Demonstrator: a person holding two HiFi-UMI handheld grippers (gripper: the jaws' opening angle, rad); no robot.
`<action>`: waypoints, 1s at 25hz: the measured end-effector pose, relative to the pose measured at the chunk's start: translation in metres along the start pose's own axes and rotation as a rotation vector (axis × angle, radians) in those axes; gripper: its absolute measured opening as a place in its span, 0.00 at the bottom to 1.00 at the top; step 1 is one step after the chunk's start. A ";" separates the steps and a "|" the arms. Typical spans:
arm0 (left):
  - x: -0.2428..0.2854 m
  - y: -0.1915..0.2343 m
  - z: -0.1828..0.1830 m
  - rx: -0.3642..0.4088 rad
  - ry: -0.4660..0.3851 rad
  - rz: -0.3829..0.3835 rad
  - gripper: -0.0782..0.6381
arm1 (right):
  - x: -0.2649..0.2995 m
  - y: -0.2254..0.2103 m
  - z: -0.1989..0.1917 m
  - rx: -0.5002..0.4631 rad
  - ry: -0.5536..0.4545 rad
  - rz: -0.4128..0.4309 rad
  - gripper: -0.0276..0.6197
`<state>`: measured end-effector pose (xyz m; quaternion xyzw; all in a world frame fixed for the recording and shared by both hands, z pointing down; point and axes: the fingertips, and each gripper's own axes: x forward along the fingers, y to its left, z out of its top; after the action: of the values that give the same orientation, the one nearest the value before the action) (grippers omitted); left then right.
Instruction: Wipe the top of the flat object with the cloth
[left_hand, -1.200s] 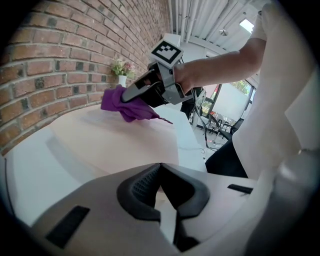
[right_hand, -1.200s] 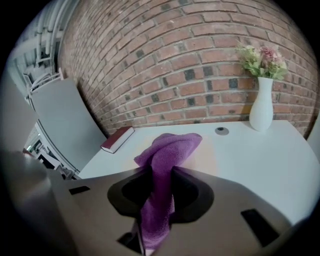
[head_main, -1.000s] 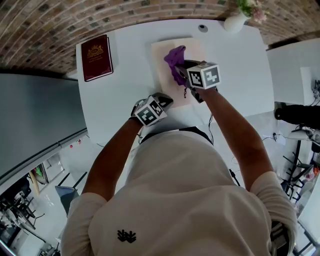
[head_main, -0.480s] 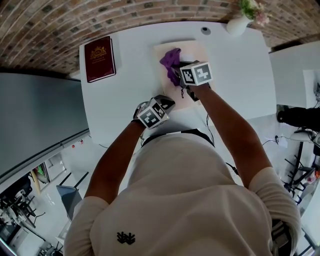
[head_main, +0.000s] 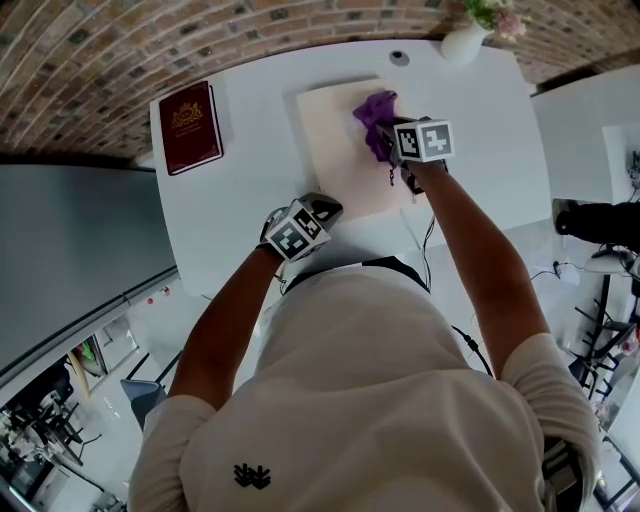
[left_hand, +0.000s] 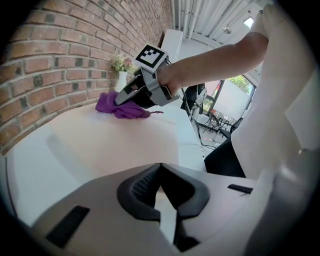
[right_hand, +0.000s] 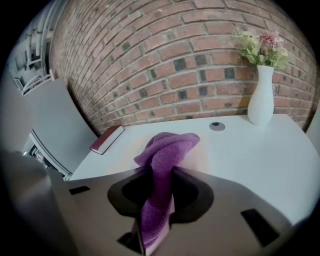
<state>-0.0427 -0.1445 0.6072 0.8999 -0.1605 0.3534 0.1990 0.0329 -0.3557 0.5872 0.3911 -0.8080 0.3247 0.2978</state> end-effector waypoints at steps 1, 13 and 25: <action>0.000 0.000 0.000 -0.001 0.000 -0.002 0.14 | -0.003 -0.008 0.000 0.004 -0.001 -0.011 0.22; 0.000 0.000 0.002 -0.018 0.001 -0.008 0.14 | -0.024 -0.066 0.006 0.029 -0.004 -0.114 0.22; 0.000 0.001 0.002 -0.043 0.016 -0.048 0.14 | 0.013 0.079 0.048 -0.076 -0.050 0.155 0.22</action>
<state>-0.0415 -0.1463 0.6062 0.8962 -0.1445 0.3523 0.2278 -0.0496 -0.3592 0.5443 0.3239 -0.8547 0.3059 0.2663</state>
